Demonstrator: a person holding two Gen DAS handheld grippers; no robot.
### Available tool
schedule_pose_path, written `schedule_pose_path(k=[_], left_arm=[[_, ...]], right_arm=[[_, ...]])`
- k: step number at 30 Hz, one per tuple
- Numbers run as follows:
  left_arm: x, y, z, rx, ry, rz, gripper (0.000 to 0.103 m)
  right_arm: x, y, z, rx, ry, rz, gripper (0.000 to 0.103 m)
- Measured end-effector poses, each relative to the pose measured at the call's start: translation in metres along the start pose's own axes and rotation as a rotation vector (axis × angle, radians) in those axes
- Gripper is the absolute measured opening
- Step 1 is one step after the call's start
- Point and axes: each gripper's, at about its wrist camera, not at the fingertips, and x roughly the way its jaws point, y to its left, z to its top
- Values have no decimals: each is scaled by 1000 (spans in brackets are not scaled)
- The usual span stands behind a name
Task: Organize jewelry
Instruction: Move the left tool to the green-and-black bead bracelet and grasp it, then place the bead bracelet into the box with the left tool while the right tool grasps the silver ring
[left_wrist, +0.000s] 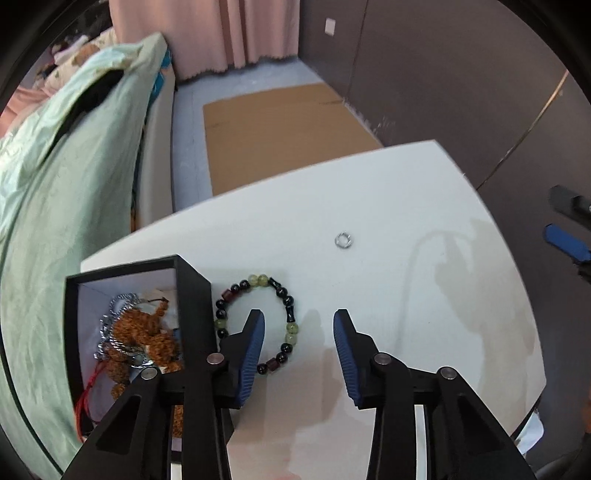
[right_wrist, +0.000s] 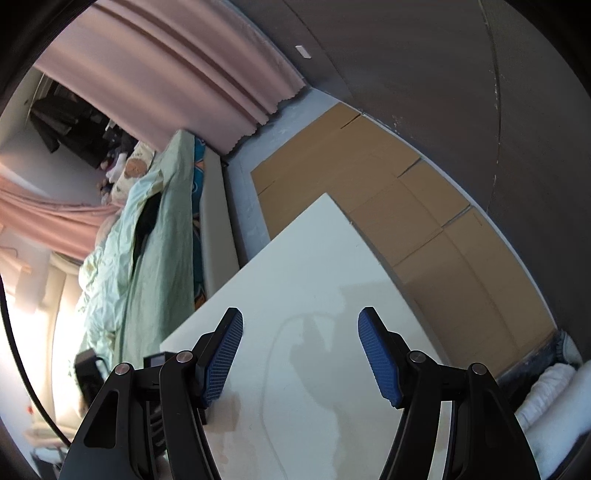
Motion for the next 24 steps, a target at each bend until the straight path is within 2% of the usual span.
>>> schedule_pose_path(k=[9, 11, 12, 13, 16, 18, 21, 24], left_arm=[[18, -6, 8, 31, 45, 71, 31], [20, -8, 9, 37, 46, 85, 25], [22, -8, 8, 28, 55, 73, 17], [27, -7, 7, 17, 76, 47, 14], [29, -10, 5, 45, 75, 56, 13], [30, -9, 4, 39, 80, 40, 8], [29, -9, 3, 47, 75, 26, 8], [20, -5, 3, 45, 37, 30, 8]], right_arm=[[-1, -4, 1, 22, -6, 23, 66], [1, -2, 2, 14, -2, 18, 66], [0, -4, 1, 7, 1, 13, 66], [2, -2, 1, -2, 4, 8, 66], [6, 3, 0, -16, 14, 5, 66], [10, 6, 0, -20, 20, 2, 66], [15, 12, -2, -34, 30, 1, 66], [20, 21, -4, -63, 39, -2, 66]])
